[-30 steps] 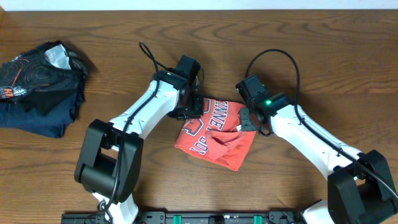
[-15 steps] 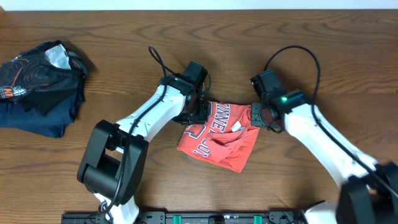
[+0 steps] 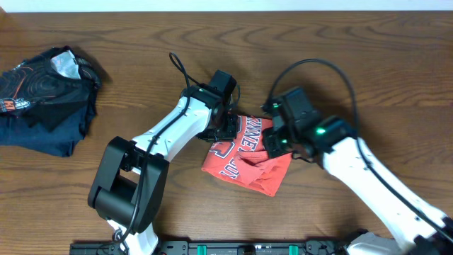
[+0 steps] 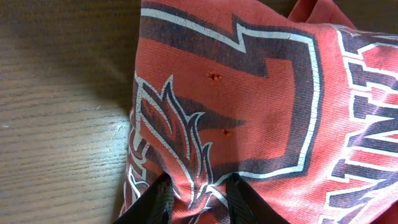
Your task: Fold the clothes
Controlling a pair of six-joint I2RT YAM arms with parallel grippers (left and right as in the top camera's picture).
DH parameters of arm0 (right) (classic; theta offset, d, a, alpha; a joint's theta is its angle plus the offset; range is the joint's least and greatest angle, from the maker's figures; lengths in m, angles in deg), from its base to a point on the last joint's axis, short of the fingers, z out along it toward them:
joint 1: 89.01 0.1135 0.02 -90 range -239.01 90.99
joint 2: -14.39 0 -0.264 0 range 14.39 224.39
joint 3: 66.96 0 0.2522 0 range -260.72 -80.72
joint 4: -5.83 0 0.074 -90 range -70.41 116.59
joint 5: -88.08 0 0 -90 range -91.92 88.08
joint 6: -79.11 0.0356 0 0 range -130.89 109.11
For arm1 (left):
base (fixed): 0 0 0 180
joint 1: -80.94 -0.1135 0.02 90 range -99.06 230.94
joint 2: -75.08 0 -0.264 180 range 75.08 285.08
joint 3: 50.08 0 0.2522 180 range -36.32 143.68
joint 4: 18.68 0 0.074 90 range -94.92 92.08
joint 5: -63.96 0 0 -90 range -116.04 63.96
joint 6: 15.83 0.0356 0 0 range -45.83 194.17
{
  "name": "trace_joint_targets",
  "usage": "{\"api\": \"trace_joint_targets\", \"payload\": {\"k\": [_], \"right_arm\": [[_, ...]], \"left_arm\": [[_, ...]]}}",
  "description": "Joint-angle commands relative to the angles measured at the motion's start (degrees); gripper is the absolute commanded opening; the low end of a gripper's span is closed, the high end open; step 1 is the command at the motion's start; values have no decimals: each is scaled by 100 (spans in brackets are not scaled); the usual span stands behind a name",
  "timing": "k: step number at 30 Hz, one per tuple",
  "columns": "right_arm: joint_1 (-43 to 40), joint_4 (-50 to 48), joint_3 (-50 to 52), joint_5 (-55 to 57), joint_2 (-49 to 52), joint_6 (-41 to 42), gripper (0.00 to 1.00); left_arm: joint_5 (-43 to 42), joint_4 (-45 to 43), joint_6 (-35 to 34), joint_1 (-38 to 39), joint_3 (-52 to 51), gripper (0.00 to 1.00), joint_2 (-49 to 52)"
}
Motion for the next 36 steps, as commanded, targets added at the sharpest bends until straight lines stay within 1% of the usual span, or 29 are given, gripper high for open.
{"api": "trace_joint_targets", "payload": {"k": [1,4,6,11,17,21,24,26,30,36], "right_arm": [[262,-260,79,-208,433,-118,25],[413,-525,79,-210,822,-31,25],[463,-479,79,-205,1045,37,25],[422,313,79,-9,1285,109,17],[262,1338,79,1150,1263,627,17],[162,1633,79,2035,1263,1019,17],[72,1659,79,2295,1263,1353,15],[-2,1617,79,2330,1250,1534,12],[-42,1443,31,2146,1069,1510,11],[-59,1158,-28,2079,234,1401,13]], "left_arm": [[72,17,55,17,-68,31,13],[72,17,55,17,-68,31,13],[72,17,55,17,-68,31,13],[72,17,55,17,-68,31,13],[72,17,55,17,-68,31,13],[70,20,55,17,-68,31,13],[72,20,55,17,-68,31,13],[72,22,55,17,-68,31,13],[72,39,55,17,-68,31,13],[199,46,52,4,-63,30,-4]]}}
